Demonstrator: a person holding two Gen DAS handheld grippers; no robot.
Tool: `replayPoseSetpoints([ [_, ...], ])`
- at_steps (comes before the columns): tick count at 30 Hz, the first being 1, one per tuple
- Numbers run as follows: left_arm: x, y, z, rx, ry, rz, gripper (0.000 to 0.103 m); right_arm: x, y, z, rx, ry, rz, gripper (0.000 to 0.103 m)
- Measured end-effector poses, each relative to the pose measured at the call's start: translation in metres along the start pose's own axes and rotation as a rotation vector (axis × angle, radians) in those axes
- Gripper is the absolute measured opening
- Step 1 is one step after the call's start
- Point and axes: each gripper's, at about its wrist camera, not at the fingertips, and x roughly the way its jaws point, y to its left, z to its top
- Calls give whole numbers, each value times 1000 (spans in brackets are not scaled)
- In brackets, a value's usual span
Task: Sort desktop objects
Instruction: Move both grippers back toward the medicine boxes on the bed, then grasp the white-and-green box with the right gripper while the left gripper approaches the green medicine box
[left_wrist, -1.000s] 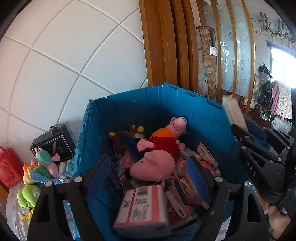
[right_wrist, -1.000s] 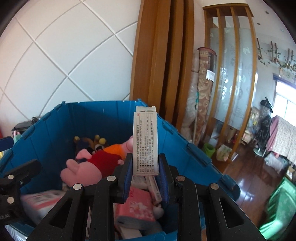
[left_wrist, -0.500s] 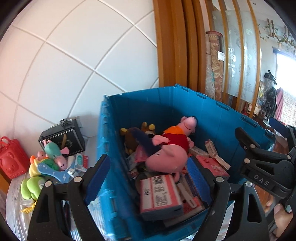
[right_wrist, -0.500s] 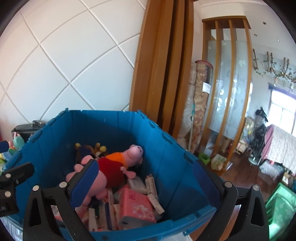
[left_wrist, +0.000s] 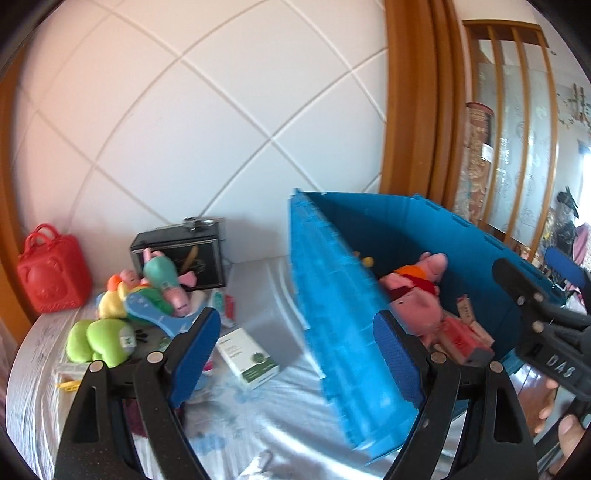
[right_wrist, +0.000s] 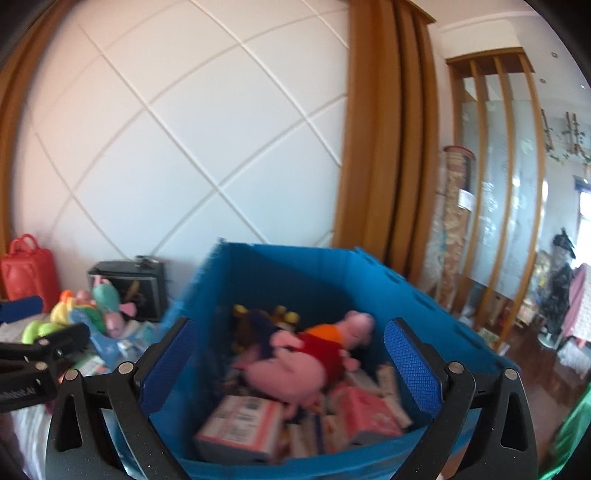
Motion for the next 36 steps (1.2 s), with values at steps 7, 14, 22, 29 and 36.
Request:
replayPoseSetpoints([
  [7,-10,83,-19,-67,28,97,85,-16,74,14,-33,-47,158,103],
  [14,0,178,-46,-134,122,215,85,-2,157,13,-87,7,321,103],
  [22,51,243,-87,-155,285,275,85,59,220,-26,-147,203,377,103],
  [29,121,259,-117,-95,432,237,85,126,246,-77,-183,399,393,103],
  [36,200,263,-127,-52,550,169,85,210,251,-125,-184,600,352,103],
])
